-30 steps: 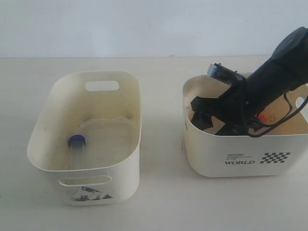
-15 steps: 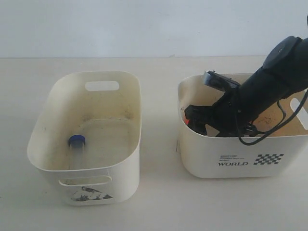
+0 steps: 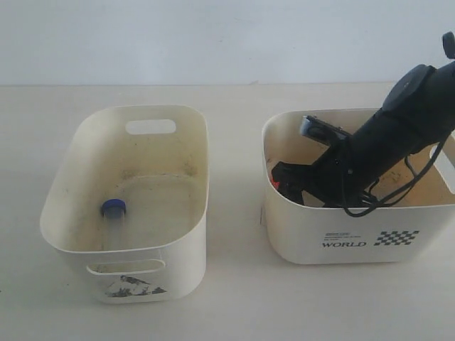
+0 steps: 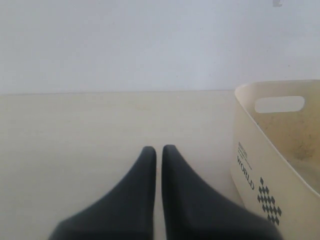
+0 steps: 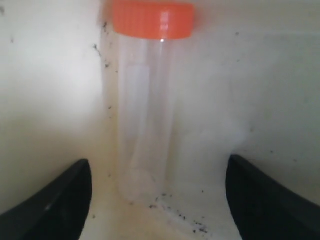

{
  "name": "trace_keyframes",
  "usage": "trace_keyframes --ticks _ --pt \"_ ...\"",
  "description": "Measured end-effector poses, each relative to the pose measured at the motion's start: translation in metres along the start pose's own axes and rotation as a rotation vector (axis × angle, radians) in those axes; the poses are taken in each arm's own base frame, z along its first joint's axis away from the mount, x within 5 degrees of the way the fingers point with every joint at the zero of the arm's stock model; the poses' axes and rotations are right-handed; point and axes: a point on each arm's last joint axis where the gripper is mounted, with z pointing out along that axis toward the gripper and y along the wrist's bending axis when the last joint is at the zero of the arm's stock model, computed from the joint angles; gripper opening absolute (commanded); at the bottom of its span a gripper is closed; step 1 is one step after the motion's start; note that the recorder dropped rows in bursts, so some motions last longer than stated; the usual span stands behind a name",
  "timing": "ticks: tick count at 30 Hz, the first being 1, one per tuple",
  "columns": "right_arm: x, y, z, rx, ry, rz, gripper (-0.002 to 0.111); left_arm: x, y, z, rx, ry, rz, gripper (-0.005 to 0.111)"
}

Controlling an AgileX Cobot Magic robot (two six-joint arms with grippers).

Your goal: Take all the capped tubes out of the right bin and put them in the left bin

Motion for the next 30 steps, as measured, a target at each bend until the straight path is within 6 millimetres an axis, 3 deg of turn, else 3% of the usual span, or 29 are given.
trace_keyframes --ticks 4,11,17,30 --pt "-0.0006 0.0002 0.0002 -0.002 -0.001 0.002 0.07 0.0 0.0 0.0 0.0 0.0 0.0 0.004" --pt "-0.0017 -0.0018 0.003 0.003 -0.004 0.009 0.037 0.0 0.0 0.0 0.0 0.0 0.0 0.004" --pt "-0.0018 -0.0003 0.0052 -0.018 -0.002 0.03 0.022 0.0 0.0 0.0 0.0 0.0 0.0 0.004" --pt "-0.0017 0.0008 0.0044 -0.025 0.003 0.026 0.02 0.0 0.0 0.0 0.0 0.0 0.0 0.004"
